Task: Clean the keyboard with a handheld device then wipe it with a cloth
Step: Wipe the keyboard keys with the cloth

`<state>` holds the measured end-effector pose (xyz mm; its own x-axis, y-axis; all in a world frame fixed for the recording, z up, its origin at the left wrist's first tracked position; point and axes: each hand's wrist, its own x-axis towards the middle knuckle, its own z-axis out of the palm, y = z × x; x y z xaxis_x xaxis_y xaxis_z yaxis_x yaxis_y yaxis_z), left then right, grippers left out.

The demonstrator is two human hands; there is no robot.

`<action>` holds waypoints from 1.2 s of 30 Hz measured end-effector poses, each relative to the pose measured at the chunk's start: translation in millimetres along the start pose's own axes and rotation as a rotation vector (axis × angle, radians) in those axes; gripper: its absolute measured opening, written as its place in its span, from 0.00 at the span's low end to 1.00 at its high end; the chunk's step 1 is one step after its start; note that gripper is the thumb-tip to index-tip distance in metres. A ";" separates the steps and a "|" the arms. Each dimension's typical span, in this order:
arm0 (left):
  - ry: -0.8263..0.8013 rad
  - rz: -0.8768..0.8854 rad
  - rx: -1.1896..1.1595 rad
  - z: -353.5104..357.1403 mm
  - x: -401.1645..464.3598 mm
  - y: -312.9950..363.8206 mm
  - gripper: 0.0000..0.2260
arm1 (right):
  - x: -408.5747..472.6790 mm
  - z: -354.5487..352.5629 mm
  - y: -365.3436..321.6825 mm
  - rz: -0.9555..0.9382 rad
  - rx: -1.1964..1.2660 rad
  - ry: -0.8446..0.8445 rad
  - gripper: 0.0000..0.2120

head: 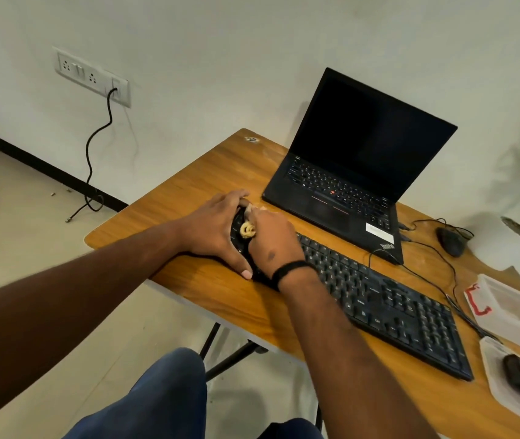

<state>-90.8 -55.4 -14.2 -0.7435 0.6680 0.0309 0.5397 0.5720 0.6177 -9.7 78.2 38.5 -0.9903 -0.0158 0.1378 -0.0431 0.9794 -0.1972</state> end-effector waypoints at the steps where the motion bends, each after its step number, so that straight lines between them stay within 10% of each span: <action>1: 0.001 0.005 -0.001 0.0 0.8 -1.4 0.72 | -6.0 2.4 1.7 -0.019 -0.035 -0.018 0.15; 9: 0.026 0.013 -0.016 -0.6 -3.0 5.7 0.68 | -47.1 -46.1 17.9 -0.028 -0.104 -0.259 0.18; 14: 0.032 0.017 -0.018 -1.9 -3.8 5.5 0.67 | -4.5 -37.3 4.1 0.081 -0.089 0.014 0.15; 26: 0.047 0.003 -0.029 -0.7 -4.1 7.3 0.66 | -56.2 -37.8 0.0 0.011 -0.212 -0.204 0.10; 36: 0.050 -0.015 -0.034 -3.5 -7.2 13.6 0.65 | -21.7 -6.7 -5.5 0.067 -0.228 -0.013 0.10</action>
<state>-79.4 -54.1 -3.3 -0.7708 0.6343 0.0603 0.5152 0.5648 0.6446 12.9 74.5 43.1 -0.9916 0.0496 0.1192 0.0523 0.9985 0.0190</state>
